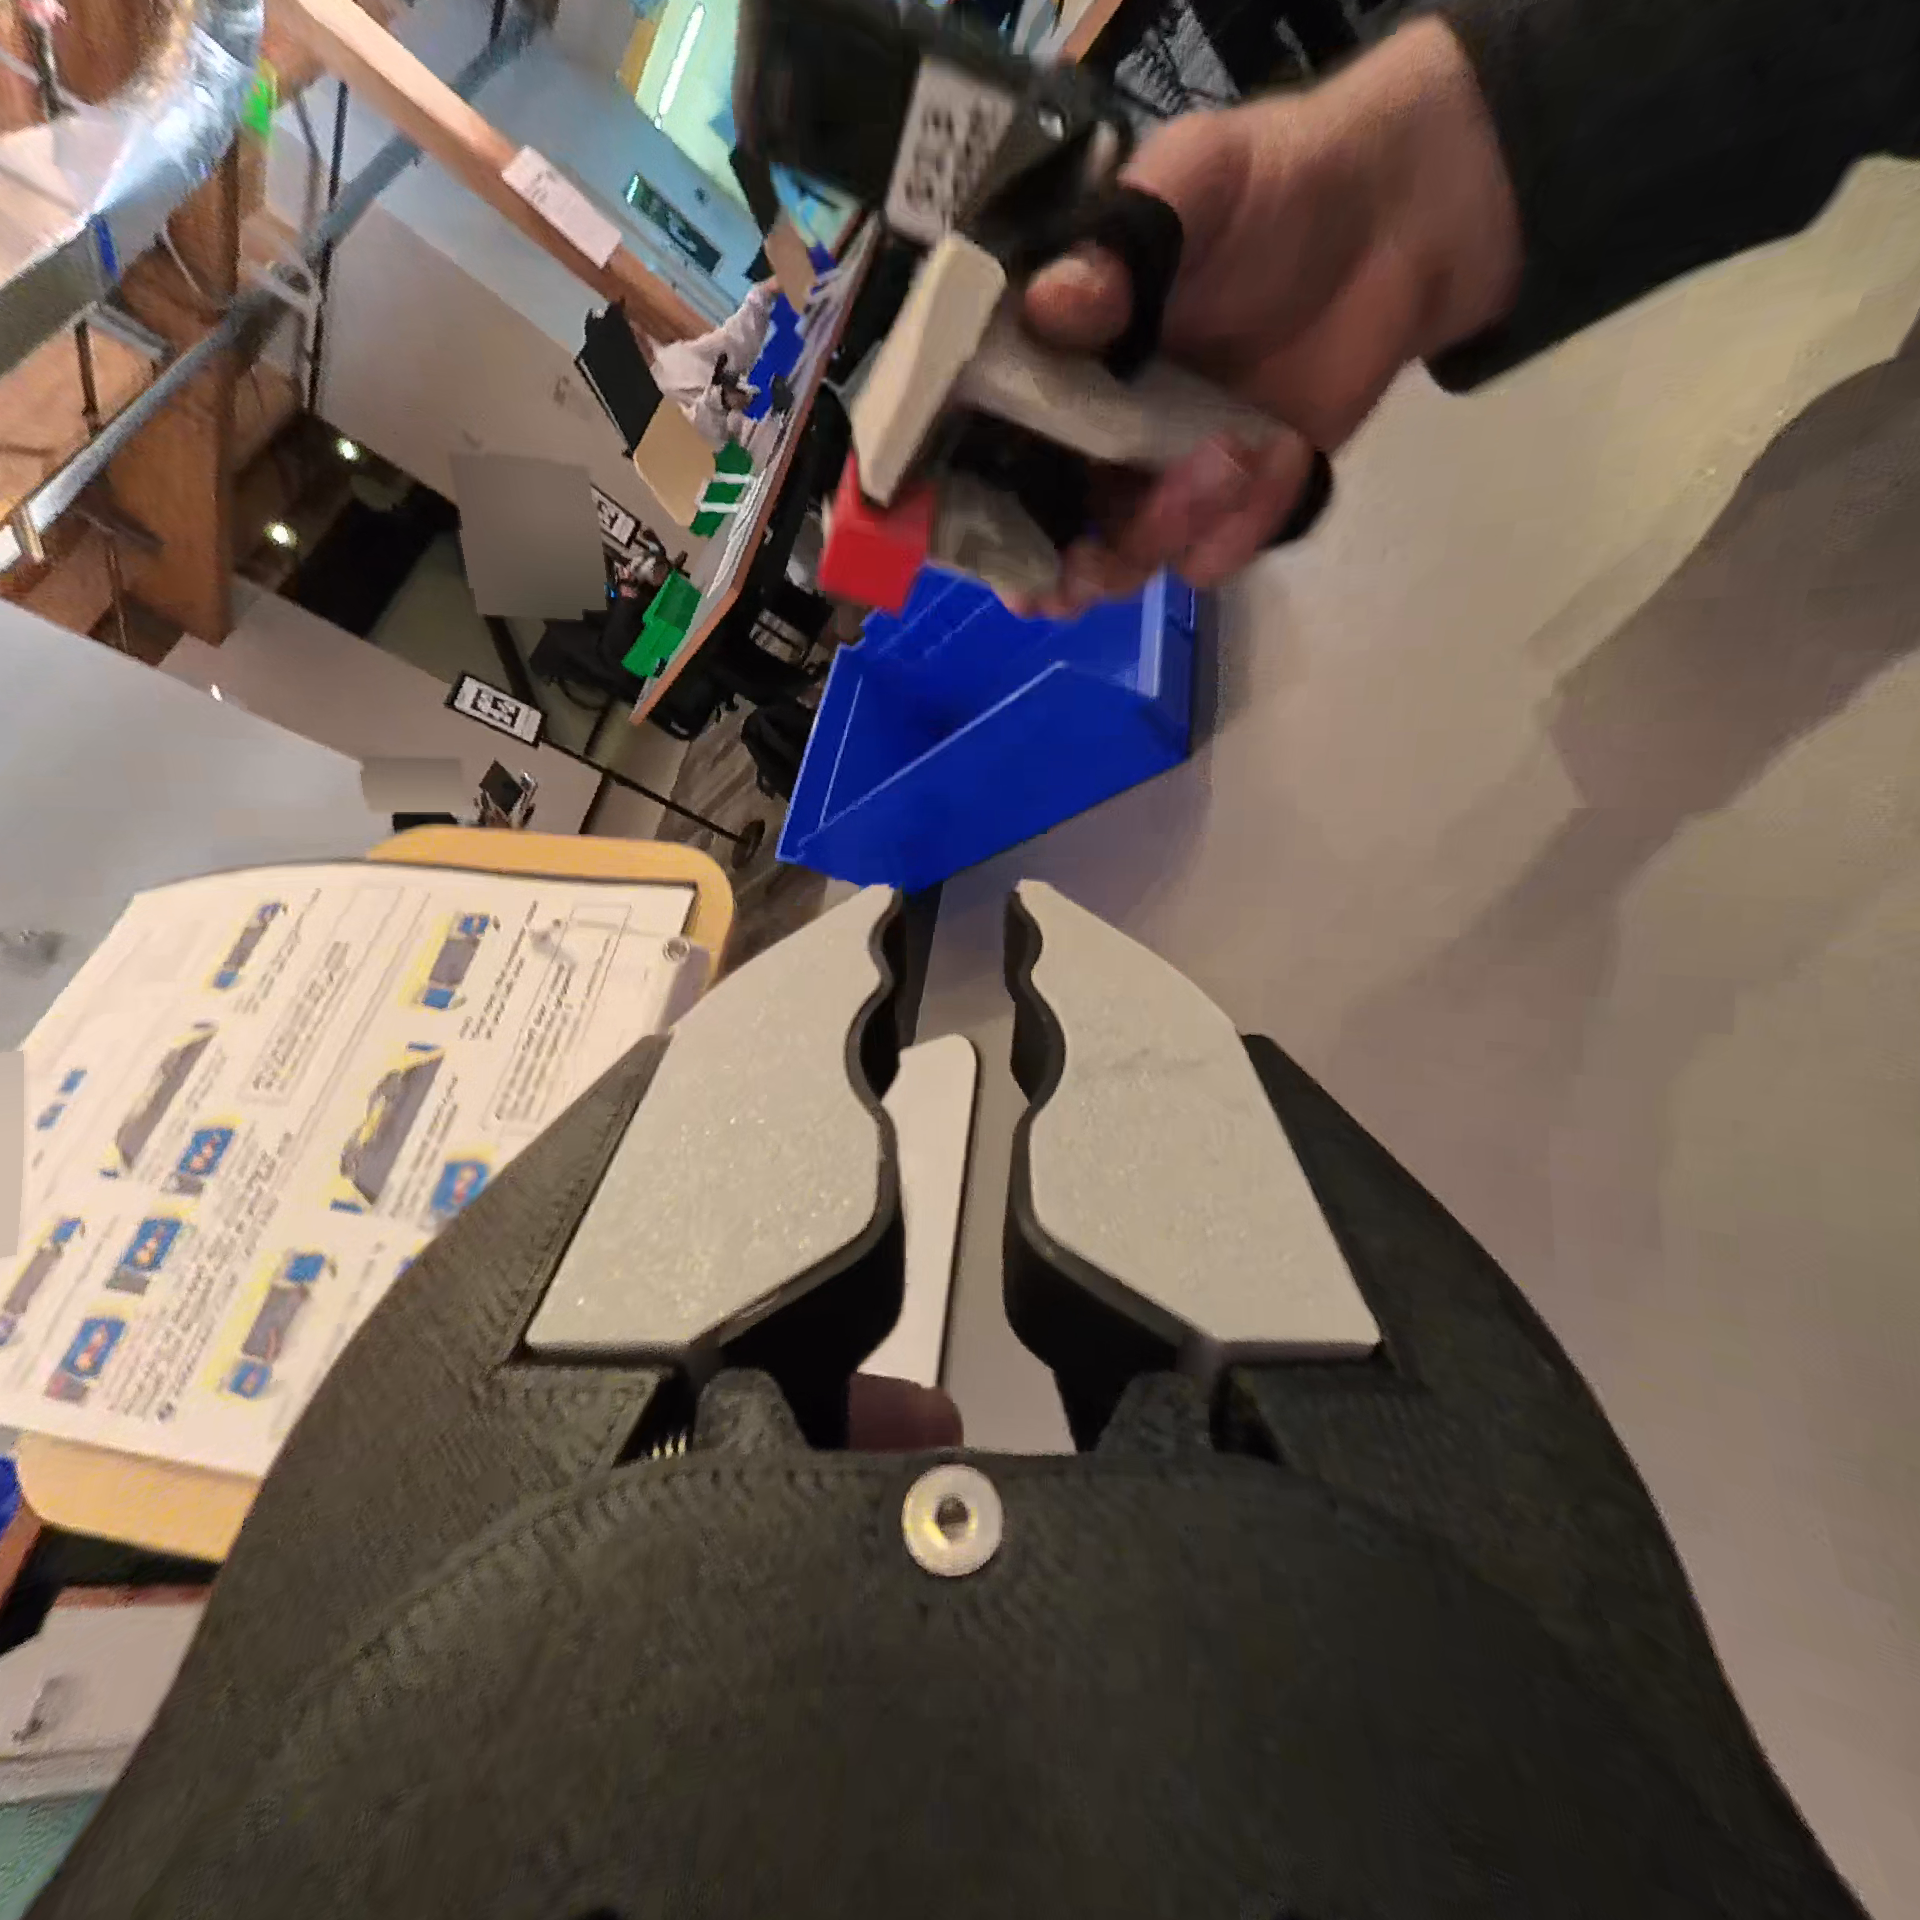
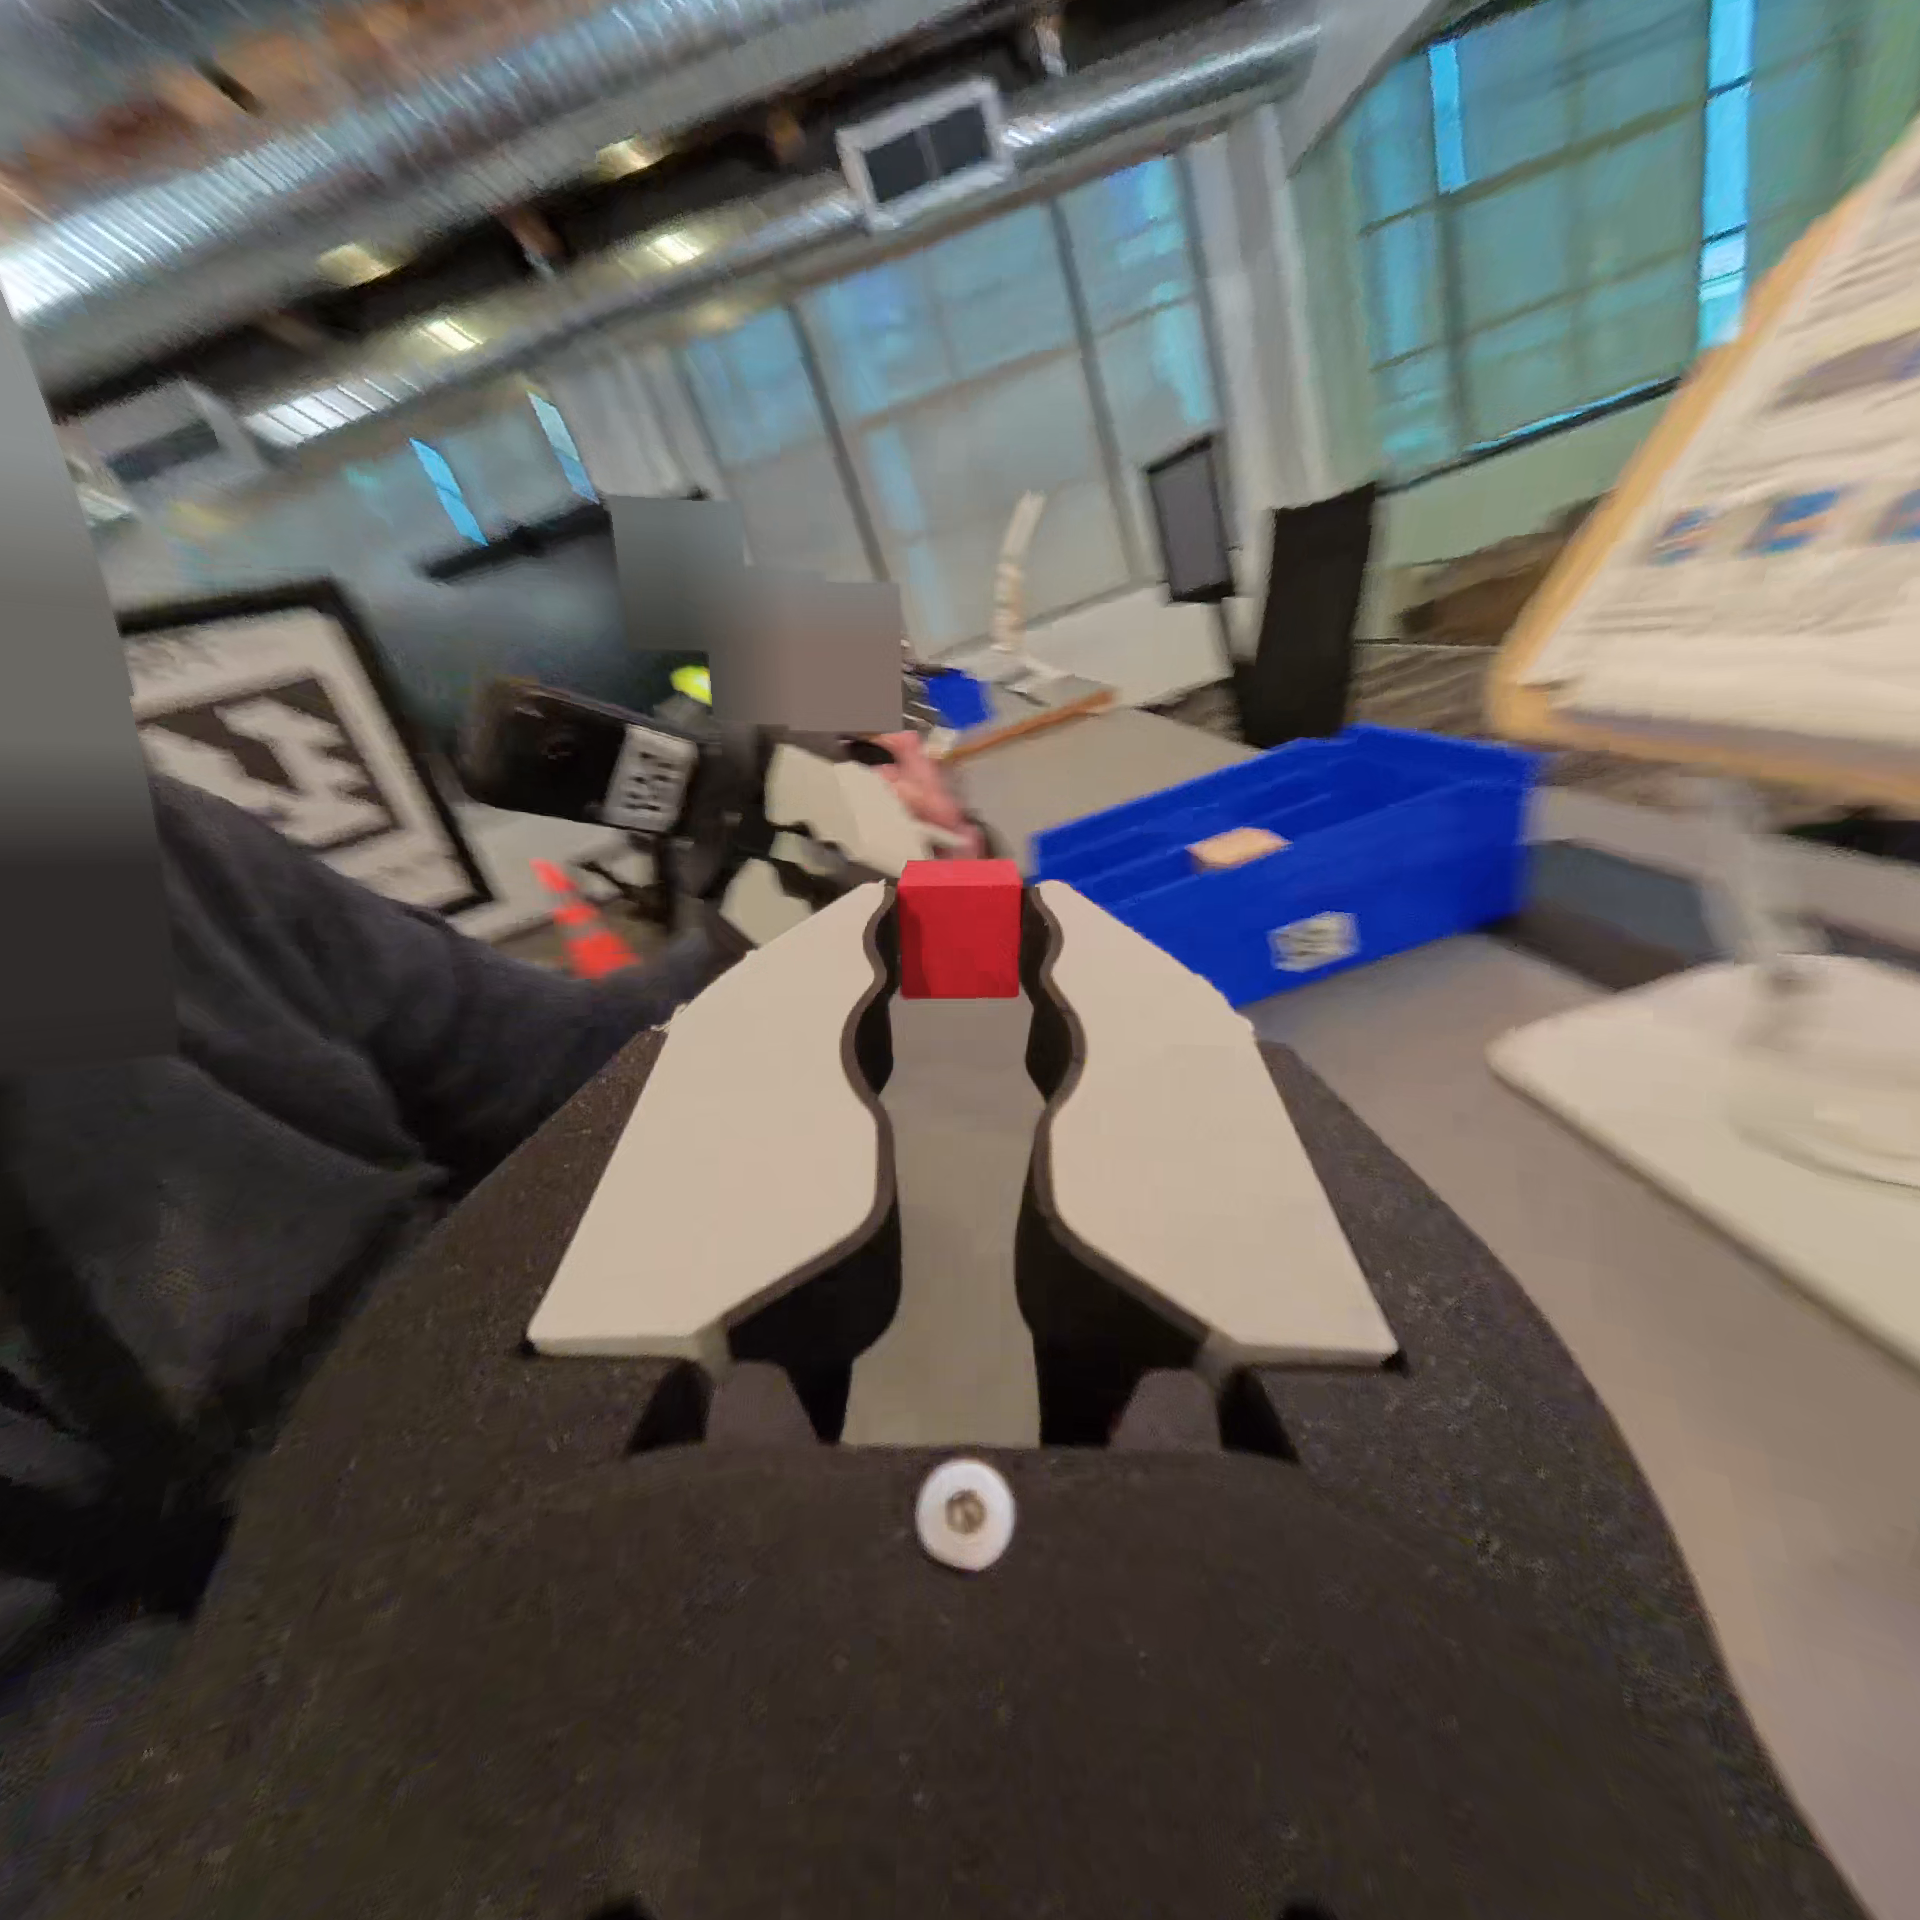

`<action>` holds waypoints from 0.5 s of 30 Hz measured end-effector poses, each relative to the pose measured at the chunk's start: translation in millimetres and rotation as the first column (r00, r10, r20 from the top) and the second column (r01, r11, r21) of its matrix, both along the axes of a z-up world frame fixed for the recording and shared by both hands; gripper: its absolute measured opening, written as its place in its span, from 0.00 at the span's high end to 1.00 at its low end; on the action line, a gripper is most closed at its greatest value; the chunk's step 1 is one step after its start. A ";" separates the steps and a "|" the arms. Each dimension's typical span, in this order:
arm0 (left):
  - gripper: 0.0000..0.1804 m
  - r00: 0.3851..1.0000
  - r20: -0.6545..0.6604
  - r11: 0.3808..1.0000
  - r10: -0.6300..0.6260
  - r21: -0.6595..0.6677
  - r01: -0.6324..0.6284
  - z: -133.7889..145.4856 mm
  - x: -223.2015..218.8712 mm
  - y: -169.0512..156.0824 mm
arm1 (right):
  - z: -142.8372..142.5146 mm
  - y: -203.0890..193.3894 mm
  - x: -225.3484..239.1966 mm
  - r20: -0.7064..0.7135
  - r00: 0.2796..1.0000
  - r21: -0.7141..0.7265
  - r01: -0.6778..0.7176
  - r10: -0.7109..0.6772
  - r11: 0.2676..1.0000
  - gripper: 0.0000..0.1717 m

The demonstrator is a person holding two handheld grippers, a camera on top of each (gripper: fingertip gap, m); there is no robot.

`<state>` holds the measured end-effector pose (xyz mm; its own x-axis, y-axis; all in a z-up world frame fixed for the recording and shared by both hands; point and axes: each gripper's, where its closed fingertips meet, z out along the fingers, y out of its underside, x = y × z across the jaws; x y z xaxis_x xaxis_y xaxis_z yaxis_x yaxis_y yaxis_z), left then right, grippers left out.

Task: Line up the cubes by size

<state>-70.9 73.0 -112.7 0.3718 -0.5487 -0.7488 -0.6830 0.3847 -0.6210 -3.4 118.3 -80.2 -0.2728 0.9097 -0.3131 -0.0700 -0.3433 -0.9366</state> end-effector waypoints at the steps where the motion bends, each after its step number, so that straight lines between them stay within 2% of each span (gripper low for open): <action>1: 0.93 1.000 0.019 1.000 0.016 -0.016 -0.016 -4.1 -4.5 2.5 | -0.8 20.8 11.1 0.049 0.996 0.086 0.070 -0.075 0.994 0.88; 3: 0.96 0.996 0.069 0.998 0.060 -0.028 -0.059 -11.0 -13.1 10.9 | -7.7 70.1 33.6 0.149 0.956 0.300 0.199 -0.252 0.933 0.88; 6: 1.00 0.984 0.144 0.994 0.107 -0.054 -0.100 -25.5 -19.8 23.8 | -32.6 142.1 64.2 0.331 0.838 0.515 0.224 -0.433 0.828 0.88; 10: 1.00 0.971 0.189 0.987 0.150 -0.087 -0.135 -53.2 -19.1 37.2 | -69.3 200.9 84.6 0.502 0.722 0.622 0.081 -0.476 0.779 0.88; 12: 1.00 0.965 0.182 0.980 0.190 -0.088 -0.177 -66.6 -20.2 44.3 | -85.2 216.4 84.6 0.558 0.688 0.649 -0.014 -0.463 0.761 0.88; 15: 1.00 0.955 0.196 0.974 0.221 -0.097 -0.205 -82.4 -20.5 51.7 | -119.1 239.6 85.1 0.663 0.587 0.665 -0.178 -0.465 0.725 0.87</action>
